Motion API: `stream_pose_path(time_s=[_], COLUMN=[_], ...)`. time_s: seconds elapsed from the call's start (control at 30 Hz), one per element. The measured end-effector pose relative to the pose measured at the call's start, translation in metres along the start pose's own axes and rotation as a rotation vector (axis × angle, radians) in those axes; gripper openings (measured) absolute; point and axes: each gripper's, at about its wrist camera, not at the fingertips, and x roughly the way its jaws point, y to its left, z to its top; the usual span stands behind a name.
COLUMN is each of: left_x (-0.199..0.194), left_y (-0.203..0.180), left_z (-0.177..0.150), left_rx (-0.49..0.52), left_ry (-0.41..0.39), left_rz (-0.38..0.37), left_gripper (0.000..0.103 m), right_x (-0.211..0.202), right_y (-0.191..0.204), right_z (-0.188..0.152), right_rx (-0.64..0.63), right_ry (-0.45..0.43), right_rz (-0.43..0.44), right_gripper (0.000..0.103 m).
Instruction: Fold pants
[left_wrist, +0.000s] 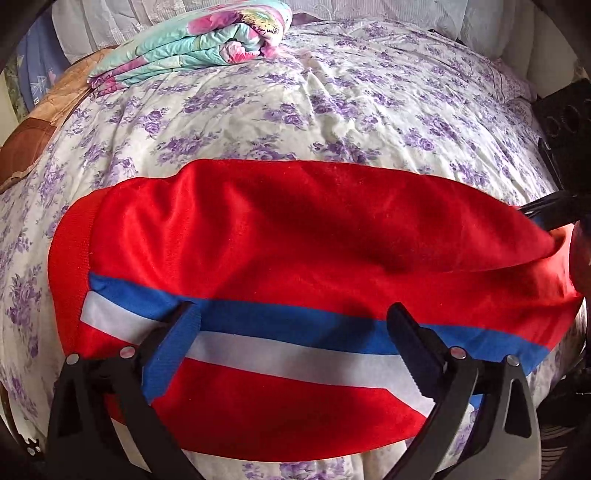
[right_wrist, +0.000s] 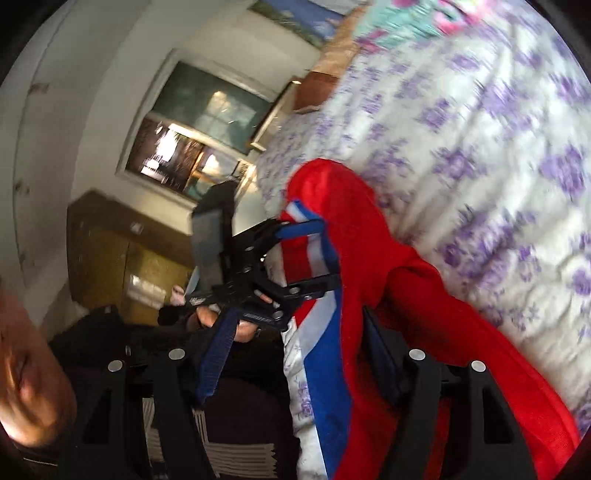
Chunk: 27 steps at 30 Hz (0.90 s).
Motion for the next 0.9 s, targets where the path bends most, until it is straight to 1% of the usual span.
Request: stream_pose_path(time_s=[0.1, 0.23, 0.33, 0.37, 0.4, 0.43, 0.5, 0.57, 0.6, 0.67, 0.73, 0.77, 0.83, 0.9], left_x=[-0.001, -0.001, -0.001, -0.001, -0.001, -0.001, -0.001, 0.0, -0.001, -0.001, -0.003, -0.003, -0.003, -0.002], left_y=[0.001, 0.001, 0.001, 0.001, 0.001, 0.0, -0.001, -0.002, -0.002, -0.001, 0.001, 0.001, 0.0, -0.002], left_z=[0.0, -0.001, 0.0, 0.0, -0.001, -0.001, -0.001, -0.001, -0.002, -0.002, -0.004, -0.004, -0.003, -0.003], left_rx=[-0.003, -0.005, -0.003, -0.003, -0.005, -0.007, -0.008, -0.008, -0.009, -0.008, -0.008, -0.007, -0.005, 0.0], left_ry=[0.002, 0.003, 0.003, 0.003, 0.002, 0.002, 0.002, 0.005, 0.007, 0.011, 0.007, 0.006, 0.004, 0.002], left_rz=[-0.006, -0.007, -0.007, -0.005, -0.003, 0.001, 0.009, 0.015, 0.013, 0.014, 0.002, 0.0, 0.002, 0.01], left_gripper=[0.098, 0.098, 0.098, 0.098, 0.098, 0.098, 0.098, 0.098, 0.098, 0.098, 0.098, 0.098, 0.098, 0.098], right_x=[-0.007, -0.008, -0.016, -0.015, -0.011, -0.003, 0.023, 0.052, 0.062, 0.068, 0.063, 0.056, 0.04, 0.02], right_y=[0.018, 0.032, 0.041, 0.042, 0.042, 0.041, 0.034, 0.021, 0.014, 0.009, 0.011, 0.012, 0.013, 0.009], right_z=[-0.004, -0.007, -0.01, -0.008, -0.005, -0.001, 0.01, 0.017, 0.017, 0.013, 0.007, 0.005, 0.004, 0.009], right_rx=[-0.077, -0.143, -0.185, -0.19, -0.193, -0.191, -0.176, -0.126, -0.1, -0.08, -0.094, -0.093, -0.086, -0.06], right_ry=[-0.001, -0.001, -0.034, -0.043, -0.041, -0.033, 0.013, 0.097, 0.127, 0.152, 0.143, 0.124, 0.078, 0.01], right_rz=[-0.018, -0.104, -0.144, -0.157, -0.16, -0.161, -0.166, -0.189, -0.199, -0.185, -0.207, -0.204, -0.202, -0.206], right_gripper=[0.07, 0.07, 0.075, 0.078, 0.079, 0.079, 0.079, 0.079, 0.079, 0.08, 0.08, 0.08, 0.08, 0.08])
